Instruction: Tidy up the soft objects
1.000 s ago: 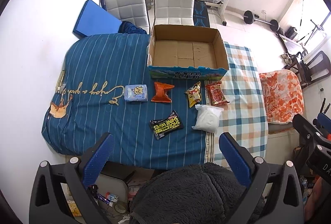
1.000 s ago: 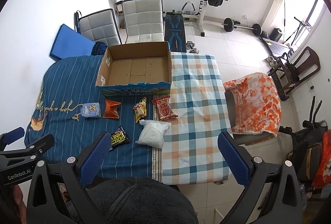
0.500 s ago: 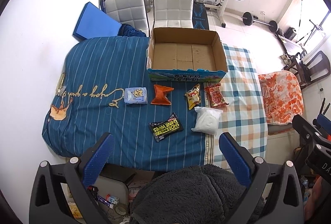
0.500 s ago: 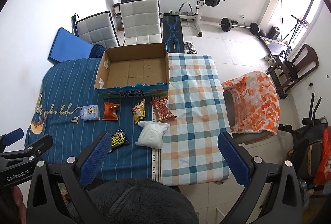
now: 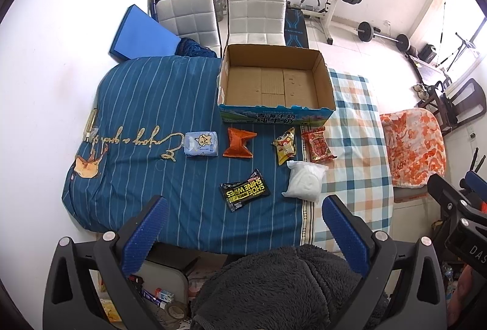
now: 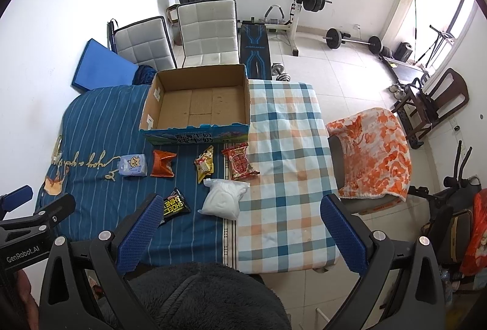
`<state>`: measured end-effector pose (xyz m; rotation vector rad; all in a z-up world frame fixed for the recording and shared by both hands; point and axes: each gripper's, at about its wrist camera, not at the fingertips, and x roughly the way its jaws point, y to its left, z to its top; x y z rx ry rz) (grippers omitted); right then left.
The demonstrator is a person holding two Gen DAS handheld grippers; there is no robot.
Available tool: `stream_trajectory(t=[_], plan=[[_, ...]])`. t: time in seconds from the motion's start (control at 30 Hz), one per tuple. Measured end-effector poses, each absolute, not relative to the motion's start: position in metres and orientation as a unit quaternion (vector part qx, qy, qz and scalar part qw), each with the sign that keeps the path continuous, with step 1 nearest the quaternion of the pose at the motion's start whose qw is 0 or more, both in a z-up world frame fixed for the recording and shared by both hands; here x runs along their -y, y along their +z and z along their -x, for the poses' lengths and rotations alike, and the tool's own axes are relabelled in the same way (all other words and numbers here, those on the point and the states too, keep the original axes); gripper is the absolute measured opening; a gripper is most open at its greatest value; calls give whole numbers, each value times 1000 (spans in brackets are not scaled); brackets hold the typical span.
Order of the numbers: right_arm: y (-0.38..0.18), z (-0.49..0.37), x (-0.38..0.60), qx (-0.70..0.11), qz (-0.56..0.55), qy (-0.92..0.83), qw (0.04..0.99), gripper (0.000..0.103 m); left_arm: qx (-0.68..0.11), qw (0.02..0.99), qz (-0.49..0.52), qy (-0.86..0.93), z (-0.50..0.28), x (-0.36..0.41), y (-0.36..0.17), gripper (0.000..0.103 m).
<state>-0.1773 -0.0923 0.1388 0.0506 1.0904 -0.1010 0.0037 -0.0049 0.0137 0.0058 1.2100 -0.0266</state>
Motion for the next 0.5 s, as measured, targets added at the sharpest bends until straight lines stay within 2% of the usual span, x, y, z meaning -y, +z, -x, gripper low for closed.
stream_trajectory(t=[0.5], plan=[[140,177,89,-518,-22,-46,854,103,-566,824,-1,-11,-5,1,16,103]])
